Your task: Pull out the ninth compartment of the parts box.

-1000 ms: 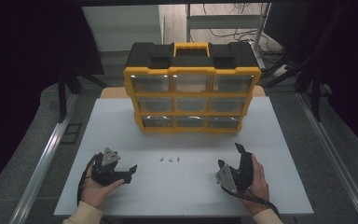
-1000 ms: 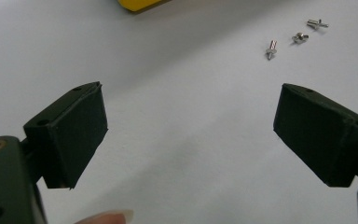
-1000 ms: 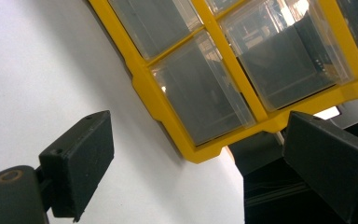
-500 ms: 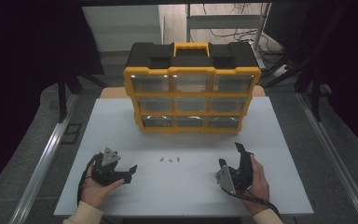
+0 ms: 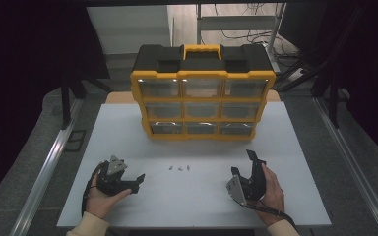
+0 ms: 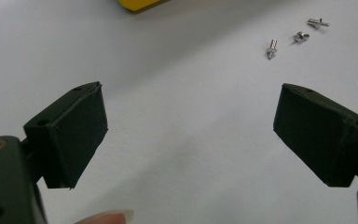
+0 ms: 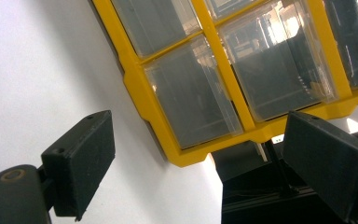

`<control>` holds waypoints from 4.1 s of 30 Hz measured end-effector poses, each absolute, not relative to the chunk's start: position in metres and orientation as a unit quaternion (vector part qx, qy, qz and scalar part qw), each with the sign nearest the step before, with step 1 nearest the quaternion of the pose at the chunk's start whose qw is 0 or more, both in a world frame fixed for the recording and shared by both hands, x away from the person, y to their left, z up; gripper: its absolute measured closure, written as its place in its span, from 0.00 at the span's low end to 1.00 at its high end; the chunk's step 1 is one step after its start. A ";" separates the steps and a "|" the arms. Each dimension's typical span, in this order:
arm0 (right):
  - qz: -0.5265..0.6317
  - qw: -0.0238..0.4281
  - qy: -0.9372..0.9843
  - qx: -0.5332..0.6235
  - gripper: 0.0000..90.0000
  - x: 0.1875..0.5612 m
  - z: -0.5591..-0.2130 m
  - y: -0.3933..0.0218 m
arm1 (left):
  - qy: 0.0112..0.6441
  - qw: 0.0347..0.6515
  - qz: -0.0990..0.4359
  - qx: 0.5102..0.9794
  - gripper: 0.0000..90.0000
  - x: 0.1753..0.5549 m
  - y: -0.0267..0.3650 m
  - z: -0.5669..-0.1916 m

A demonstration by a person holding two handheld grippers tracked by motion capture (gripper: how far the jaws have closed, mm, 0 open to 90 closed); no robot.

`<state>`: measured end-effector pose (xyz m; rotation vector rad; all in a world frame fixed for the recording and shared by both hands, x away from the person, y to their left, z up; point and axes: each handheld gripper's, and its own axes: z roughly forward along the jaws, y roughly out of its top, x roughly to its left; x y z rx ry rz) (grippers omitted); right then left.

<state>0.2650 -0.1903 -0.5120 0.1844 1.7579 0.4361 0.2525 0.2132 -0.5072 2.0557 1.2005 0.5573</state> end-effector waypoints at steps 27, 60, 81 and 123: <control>0.175 0.621 0.761 0.064 0.11 0.272 -0.514 -0.187 | 0.461 0.341 0.213 0.791 0.11 0.253 0.213 -0.508; 0.172 0.628 0.754 0.080 0.12 0.289 -0.513 -0.188 | 0.460 0.340 0.212 0.792 0.11 0.254 0.213 -0.508; 0.180 0.635 0.745 0.094 0.13 0.297 -0.510 -0.186 | 0.460 0.339 0.212 0.793 0.11 0.254 0.213 -0.508; 0.171 0.641 0.743 0.084 0.15 0.318 -0.513 -0.181 | 0.459 0.338 0.211 0.794 0.11 0.254 0.213 -0.509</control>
